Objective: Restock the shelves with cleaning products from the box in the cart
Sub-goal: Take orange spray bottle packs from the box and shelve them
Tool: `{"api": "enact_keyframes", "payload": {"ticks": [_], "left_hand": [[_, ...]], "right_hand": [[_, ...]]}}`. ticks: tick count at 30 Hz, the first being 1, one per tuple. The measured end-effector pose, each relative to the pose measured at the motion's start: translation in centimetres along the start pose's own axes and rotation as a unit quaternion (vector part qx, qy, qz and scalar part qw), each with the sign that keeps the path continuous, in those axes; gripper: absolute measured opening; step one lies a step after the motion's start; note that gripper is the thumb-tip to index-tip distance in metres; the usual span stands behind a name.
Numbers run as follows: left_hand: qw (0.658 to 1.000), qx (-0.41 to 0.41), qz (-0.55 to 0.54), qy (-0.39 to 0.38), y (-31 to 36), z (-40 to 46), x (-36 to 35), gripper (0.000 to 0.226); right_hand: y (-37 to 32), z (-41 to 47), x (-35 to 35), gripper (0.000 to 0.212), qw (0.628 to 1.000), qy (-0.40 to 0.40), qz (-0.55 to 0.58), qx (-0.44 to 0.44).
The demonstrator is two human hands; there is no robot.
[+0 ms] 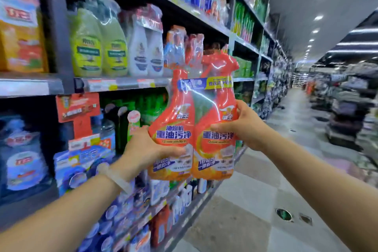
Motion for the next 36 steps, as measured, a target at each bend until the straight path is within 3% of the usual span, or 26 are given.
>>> {"api": "enact_keyframes", "payload": {"ticks": [2, 7, 12, 18, 24, 31, 36], "left_hand": [[1.000, 0.000, 0.000, -0.008, -0.4, 4.3, -2.9, 0.085], [0.998, -0.014, 0.024, -0.052, -0.8, 12.5, -11.2, 0.070], [0.998, -0.017, 0.016, -0.052, -1.5, 21.0, -19.0, 0.084], [0.997, -0.046, 0.065, 0.003, -0.1, 31.3, -26.9, 0.065], [0.992, -0.050, 0.100, 0.067, 2.1, 41.7, -32.5, 0.092], [0.985, -0.080, 0.121, 0.089, 3.6, 51.6, -36.7, 0.059], [0.973, -0.110, 0.125, 0.161, 4.7, 59.5, -38.2, 0.063]], "right_hand": [[1.5, 4.0, 1.5, 0.065, 1.000, 0.013, 0.013, -0.003], [6.2, 12.9, 5.9, 0.068, 0.998, 0.041, 0.030, -0.021], [9.8, 23.0, 9.8, 0.071, 0.999, 0.046, 0.026, -0.006], [12.6, 36.6, 14.4, 0.070, 0.999, 0.025, 0.024, 0.029], [13.0, 49.8, 17.6, 0.061, 0.998, -0.013, 0.018, 0.059], [13.8, 62.3, 18.4, 0.056, 0.993, -0.047, 0.027, 0.103], [12.6, 71.7, 18.0, 0.055, 0.985, -0.059, 0.033, 0.157]]}}
Point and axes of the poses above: each hand's wrist, its own z-axis towards the middle knuckle, its own x-axis out of the back of the hand, y = z × x, the point moved 5 cm from there along z, towards the middle knuckle, and after that the axes turned 8 degrees about y, right-handed, at the moved point
